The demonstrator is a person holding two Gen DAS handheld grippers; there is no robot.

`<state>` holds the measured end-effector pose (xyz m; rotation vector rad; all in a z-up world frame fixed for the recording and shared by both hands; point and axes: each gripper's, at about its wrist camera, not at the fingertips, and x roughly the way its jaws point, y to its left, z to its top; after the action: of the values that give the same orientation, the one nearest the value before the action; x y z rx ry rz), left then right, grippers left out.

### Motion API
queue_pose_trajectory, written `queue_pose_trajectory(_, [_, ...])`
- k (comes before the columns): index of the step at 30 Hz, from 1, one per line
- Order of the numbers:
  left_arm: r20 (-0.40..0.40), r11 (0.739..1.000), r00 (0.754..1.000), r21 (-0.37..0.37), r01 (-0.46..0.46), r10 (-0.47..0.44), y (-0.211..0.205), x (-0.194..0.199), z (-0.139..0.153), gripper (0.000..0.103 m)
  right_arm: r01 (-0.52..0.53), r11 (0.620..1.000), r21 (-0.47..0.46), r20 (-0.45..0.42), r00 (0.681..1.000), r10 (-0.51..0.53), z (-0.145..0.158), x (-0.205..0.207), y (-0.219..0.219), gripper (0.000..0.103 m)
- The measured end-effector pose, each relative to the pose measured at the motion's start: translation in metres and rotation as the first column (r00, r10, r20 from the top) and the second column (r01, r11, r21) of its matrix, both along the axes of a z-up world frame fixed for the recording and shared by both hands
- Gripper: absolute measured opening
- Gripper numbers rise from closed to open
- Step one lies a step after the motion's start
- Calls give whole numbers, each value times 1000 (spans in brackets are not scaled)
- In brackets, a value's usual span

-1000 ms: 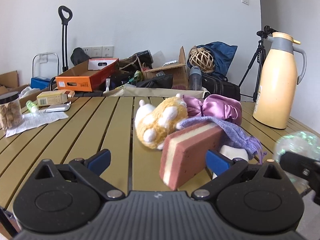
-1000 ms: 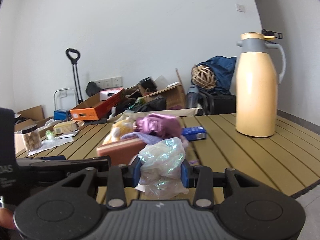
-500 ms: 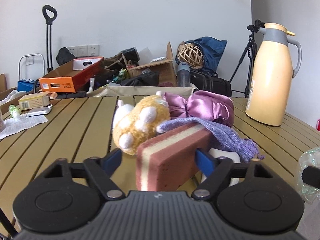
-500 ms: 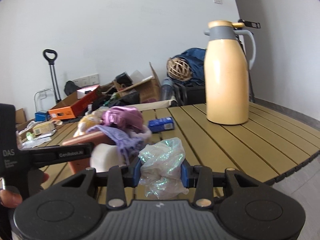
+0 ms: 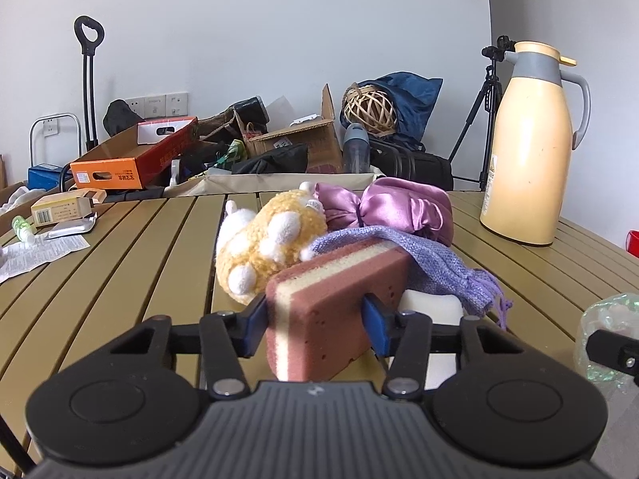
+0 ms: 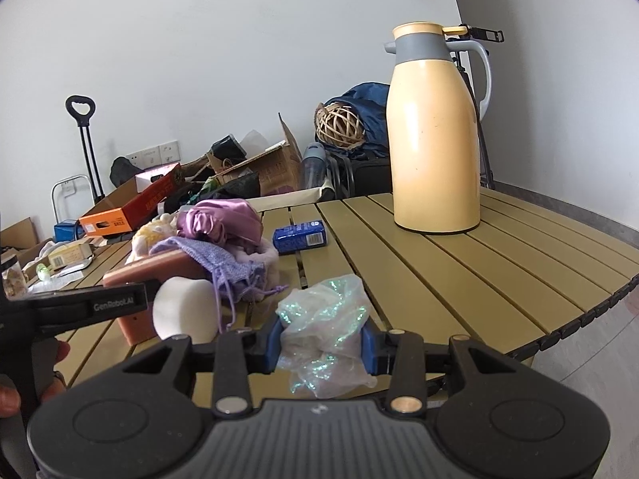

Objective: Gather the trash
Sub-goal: 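Lift the plastic bag with the right tool while the left tool lifts the sponge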

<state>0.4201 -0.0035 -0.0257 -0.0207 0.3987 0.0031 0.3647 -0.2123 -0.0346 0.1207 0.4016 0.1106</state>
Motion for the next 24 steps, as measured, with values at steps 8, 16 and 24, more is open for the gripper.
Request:
queue_pose_trajectory(8, [33, 1000, 999, 4, -7, 7, -1, -21, 10, 44, -8, 1000, -7, 3, 1000, 8, 1, -3, 1, 38])
queue_pose_trajectory(16, [57, 998, 998, 55, -25, 22, -2, -37, 20, 41, -14, 1000, -9, -5, 1000, 14, 1, 0, 3, 38])
queue_pose_trajectory(24, [3, 1000, 1000, 22, -1, 1, 4, -31, 12, 49, -26, 1000, -13, -10, 1000, 26, -1, 2, 6, 38])
